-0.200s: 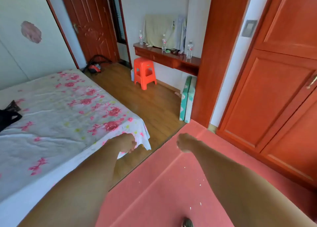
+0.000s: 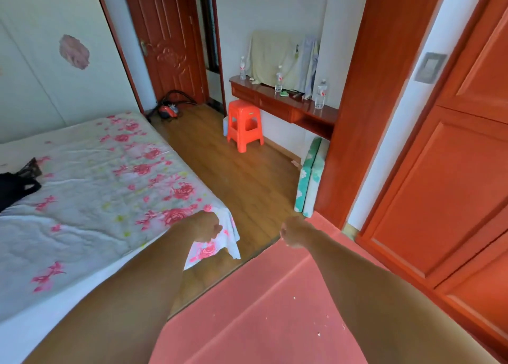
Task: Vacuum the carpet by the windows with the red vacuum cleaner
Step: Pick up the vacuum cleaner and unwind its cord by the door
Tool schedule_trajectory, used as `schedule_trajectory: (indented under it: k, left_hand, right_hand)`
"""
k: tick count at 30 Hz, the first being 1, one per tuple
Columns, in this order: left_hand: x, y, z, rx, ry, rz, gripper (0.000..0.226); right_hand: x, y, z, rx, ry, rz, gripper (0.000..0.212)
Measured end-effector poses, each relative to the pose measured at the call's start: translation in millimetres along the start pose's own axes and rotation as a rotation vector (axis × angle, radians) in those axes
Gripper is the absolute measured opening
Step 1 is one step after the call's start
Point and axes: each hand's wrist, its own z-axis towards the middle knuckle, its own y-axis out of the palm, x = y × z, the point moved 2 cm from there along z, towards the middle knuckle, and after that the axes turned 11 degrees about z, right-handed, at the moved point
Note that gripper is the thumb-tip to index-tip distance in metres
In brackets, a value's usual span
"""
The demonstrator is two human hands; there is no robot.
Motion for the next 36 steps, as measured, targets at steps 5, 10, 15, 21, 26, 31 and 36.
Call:
schedule_trajectory:
  k: [5, 10, 15, 21, 26, 31, 36]
  left_hand:
    - [1, -16, 63, -0.083, -0.02, -0.015, 0.036]
    - [-26, -8, 145, -0.147, -0.098, -0.169, 0.034]
    - [-41, -27, 255, -0.138, -0.114, -0.273, 0.039]
    - [-61, -107, 377, -0.094, -0.174, -0.306, 0.042]
    - [-78, -164, 472, -0.078, -0.248, -0.251, 0.043]
    - [-85, -189, 561, -0.142, -0.279, -0.279, 0.04]
    - [-110, -240, 657, -0.097, -0.36, -0.31, 0.038]
  right_hand:
    - [10, -20, 86, -0.04, -0.084, -0.144, 0.025]
    - [9, -33, 184, -0.13, -0.145, -0.178, 0.025]
    - [-17, -78, 305, -0.133, -0.228, -0.216, 0.025]
    - [-61, -151, 434, -0.183, -0.24, -0.144, 0.036]
    - [-76, -184, 526, -0.214, -0.259, -0.164, 0.033]
    - [-87, -203, 635, -0.266, -0.277, -0.174, 0.033]
    - [-116, -239, 763, -0.216, -0.423, -0.228, 0.034]
